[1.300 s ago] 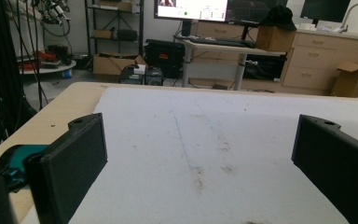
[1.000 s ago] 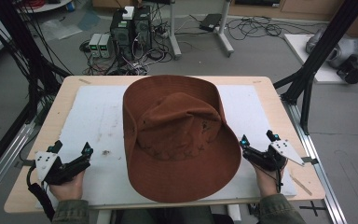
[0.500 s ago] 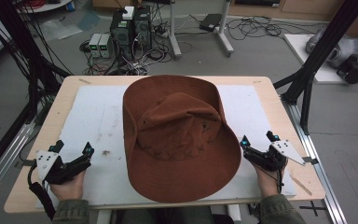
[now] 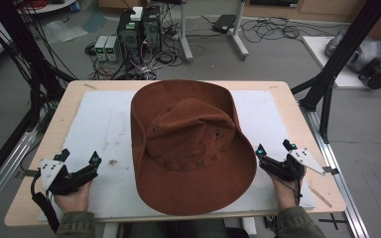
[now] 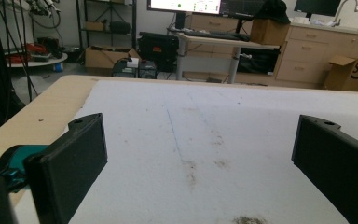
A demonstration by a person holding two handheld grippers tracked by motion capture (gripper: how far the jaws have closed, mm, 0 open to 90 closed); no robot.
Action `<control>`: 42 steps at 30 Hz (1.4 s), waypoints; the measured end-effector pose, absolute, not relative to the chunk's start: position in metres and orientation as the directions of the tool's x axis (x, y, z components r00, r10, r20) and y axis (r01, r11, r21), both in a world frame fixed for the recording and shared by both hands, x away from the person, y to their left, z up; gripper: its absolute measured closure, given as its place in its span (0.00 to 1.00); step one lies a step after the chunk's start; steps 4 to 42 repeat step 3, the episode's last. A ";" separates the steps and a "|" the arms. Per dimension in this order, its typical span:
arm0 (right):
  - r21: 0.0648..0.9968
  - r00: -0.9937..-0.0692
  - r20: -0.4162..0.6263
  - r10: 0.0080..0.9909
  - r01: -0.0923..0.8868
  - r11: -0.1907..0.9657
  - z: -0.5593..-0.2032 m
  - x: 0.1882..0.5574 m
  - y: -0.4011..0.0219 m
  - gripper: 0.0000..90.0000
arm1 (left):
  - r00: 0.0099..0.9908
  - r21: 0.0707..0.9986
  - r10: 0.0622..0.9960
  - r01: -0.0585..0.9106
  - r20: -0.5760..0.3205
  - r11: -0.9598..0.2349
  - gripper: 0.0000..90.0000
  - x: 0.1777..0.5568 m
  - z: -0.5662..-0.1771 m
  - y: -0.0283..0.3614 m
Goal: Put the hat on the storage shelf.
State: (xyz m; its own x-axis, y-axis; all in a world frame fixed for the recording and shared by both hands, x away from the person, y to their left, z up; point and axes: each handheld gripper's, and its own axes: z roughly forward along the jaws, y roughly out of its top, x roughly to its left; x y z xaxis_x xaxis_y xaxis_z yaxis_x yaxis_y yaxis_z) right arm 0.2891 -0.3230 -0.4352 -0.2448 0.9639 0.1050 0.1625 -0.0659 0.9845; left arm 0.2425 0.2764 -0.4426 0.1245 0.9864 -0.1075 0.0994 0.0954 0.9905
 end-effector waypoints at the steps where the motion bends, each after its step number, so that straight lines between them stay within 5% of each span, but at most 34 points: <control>1: 0.984 -0.245 0.108 0.963 0.166 -0.068 -0.435 0.289 -0.323 0.03 | 0.125 0.990 0.986 0.100 -0.108 0.096 0.04 0.243 -0.443 0.276; 42: 0.983 -0.245 0.110 0.963 0.169 -0.069 -0.436 0.290 -0.323 0.03 | 0.126 0.990 0.986 0.104 -0.107 0.094 0.04 0.243 -0.443 0.276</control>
